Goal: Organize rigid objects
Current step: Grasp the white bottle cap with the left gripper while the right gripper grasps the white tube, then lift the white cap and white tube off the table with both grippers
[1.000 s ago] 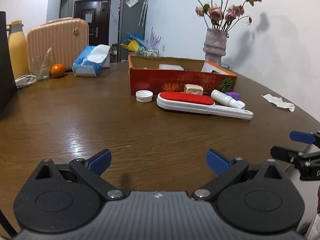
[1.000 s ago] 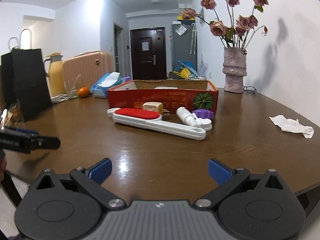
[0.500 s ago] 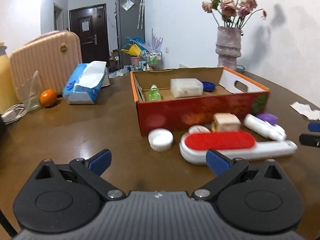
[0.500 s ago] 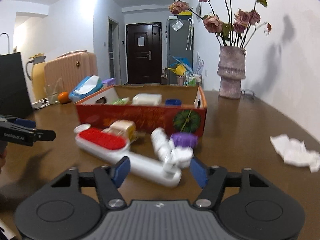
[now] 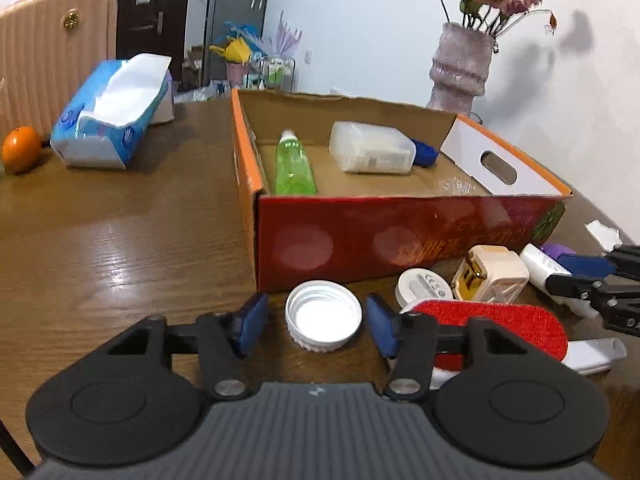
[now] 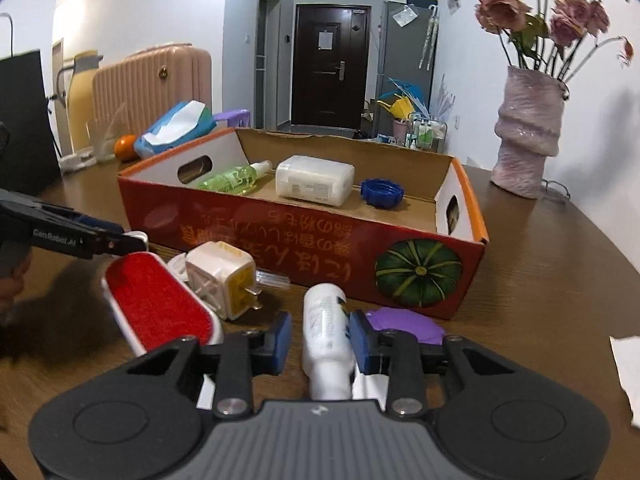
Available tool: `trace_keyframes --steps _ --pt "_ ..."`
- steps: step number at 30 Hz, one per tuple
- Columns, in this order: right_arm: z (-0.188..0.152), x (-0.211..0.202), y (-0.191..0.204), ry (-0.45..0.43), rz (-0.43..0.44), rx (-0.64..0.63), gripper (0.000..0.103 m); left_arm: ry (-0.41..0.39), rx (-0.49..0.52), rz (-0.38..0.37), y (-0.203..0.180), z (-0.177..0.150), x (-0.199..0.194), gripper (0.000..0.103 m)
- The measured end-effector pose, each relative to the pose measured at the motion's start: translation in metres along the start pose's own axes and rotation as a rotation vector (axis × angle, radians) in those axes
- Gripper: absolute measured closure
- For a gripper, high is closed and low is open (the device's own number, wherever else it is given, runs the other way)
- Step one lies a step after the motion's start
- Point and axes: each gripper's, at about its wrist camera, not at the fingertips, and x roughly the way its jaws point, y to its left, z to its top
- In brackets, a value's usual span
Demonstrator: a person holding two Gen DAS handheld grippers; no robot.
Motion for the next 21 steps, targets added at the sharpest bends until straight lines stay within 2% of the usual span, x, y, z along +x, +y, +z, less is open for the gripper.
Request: trace_keyframes --steps 1,2,3,12,17,21 --pt "0.0 0.004 -0.001 0.015 0.013 0.007 0.075 0.001 0.003 -0.001 0.0 -0.001 0.0 0.052" --pt "0.0 0.007 -0.001 0.022 0.021 0.011 0.076 -0.004 0.004 0.001 0.001 -0.001 0.001 0.06" --pt "-0.001 0.01 0.0 0.03 0.023 0.008 0.076 -0.009 0.005 0.002 0.0 -0.001 0.001 0.062" --pt "0.004 0.009 0.002 0.015 0.014 0.026 0.076 -0.03 0.029 0.026 -0.006 0.0 -0.01 0.063" --pt "0.01 -0.024 0.005 -0.045 -0.02 0.045 0.076 -0.098 0.03 0.037 -0.016 -0.001 -0.043 0.063" --pt "0.006 -0.061 0.015 -0.084 -0.031 0.04 0.076 -0.136 -0.011 0.03 -0.023 -0.015 -0.082 0.063"
